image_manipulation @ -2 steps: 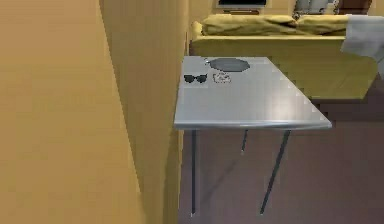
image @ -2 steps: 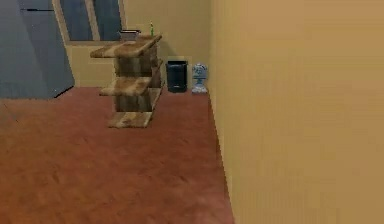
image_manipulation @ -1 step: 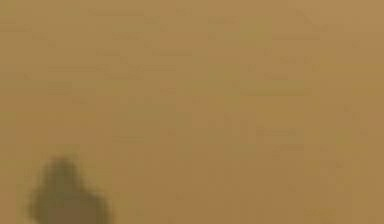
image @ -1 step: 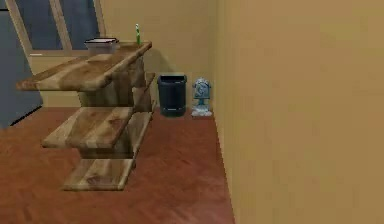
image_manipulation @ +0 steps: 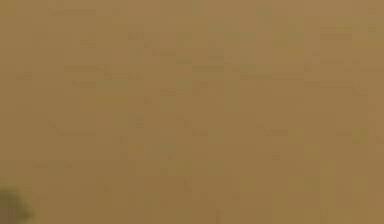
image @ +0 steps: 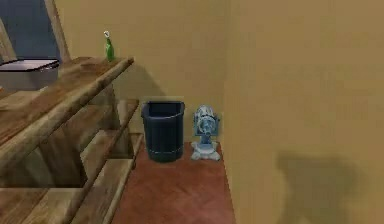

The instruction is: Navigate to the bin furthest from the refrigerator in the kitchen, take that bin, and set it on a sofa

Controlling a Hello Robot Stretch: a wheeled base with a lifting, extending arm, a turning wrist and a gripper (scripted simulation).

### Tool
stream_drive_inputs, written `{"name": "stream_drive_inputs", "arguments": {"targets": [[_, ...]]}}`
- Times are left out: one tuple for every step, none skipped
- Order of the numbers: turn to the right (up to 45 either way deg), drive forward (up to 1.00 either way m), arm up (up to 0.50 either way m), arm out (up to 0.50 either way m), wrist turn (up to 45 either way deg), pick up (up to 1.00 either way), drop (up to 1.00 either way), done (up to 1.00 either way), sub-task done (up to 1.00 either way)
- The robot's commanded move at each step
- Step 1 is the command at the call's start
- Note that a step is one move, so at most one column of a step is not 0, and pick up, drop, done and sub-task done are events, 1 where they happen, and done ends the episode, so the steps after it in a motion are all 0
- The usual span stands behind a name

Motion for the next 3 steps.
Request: {"name": "stream_drive_inputs", "arguments": {"targets": [[0.0, 0.80, 0.00, 0.00, 0.0, 0.00, 0.00, 0.00, 0.00], [-45.0, 0.00, 0.00, 0.00, 0.0, 0.00, 0.00, 0.00, 0.00], [-45.0, 0.00, 0.00, 0.00, 0.0, 0.00, 0.00, 0.00, 0.00]]}}
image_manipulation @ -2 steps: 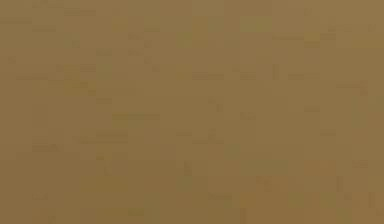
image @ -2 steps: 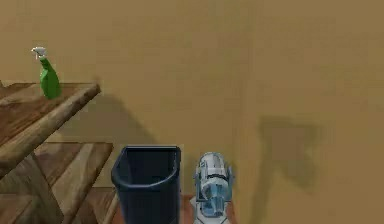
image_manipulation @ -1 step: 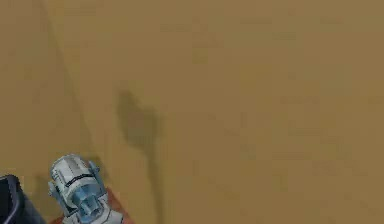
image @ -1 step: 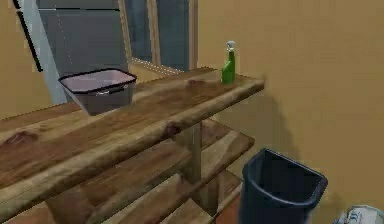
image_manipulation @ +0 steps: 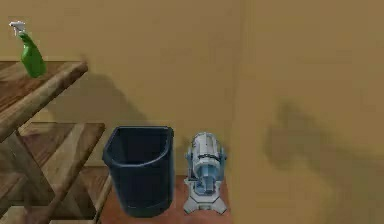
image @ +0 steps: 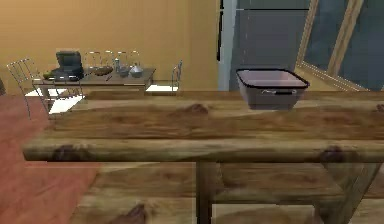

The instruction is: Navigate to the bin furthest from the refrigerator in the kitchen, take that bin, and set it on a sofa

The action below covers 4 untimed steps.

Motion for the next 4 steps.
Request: {"name": "stream_drive_inputs", "arguments": {"targets": [[-45.0, 0.00, 0.00, 0.00, 0.0, 0.00, 0.00, 0.00, 0.00], [-18.0, 0.00, 0.00, 0.00, 0.0, 0.00, 0.00, 0.00, 0.00], [0.0, 0.65, 0.00, 0.00, 0.0, 0.00, 0.00, 0.00, 0.00], [-27.0, 0.00, 0.00, 0.00, 0.0, 0.00, 0.00, 0.00, 0.00]]}}
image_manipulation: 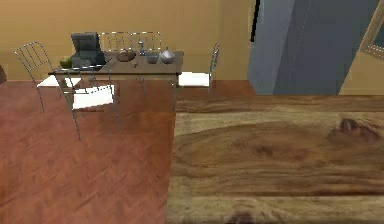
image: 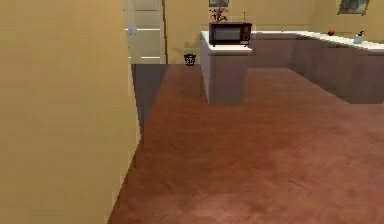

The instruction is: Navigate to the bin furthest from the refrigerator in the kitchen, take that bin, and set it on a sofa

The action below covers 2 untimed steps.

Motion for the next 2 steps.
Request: {"name": "stream_drive_inputs", "arguments": {"targets": [[0.0, 0.30, 0.00, 0.00, 0.0, 0.00, 0.00, 0.00, 0.00], [0.0, 0.15, 0.00, 0.00, 0.0, 0.00, 0.00, 0.00, 0.00]]}}
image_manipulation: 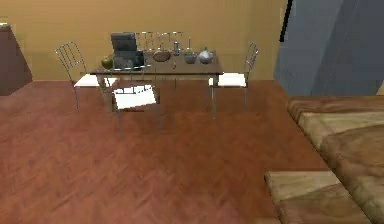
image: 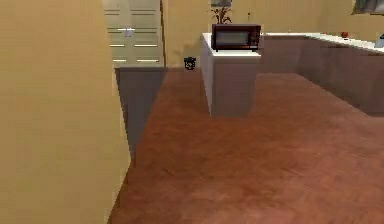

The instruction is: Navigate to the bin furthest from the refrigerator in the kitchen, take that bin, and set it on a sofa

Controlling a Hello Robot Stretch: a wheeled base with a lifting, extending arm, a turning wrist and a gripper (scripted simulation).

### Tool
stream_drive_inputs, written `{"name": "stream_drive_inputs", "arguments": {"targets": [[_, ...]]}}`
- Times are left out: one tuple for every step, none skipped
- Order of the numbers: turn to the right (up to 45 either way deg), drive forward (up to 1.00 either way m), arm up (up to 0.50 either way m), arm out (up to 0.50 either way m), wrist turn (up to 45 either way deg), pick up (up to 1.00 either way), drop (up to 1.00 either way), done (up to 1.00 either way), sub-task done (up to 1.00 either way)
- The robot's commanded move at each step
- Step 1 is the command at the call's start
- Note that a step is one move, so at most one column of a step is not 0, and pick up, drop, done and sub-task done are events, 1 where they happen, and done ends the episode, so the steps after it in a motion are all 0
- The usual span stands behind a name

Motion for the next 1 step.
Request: {"name": "stream_drive_inputs", "arguments": {"targets": [[45.0, 0.00, 0.00, 0.00, 0.0, 0.00, 0.00, 0.00, 0.00]]}}
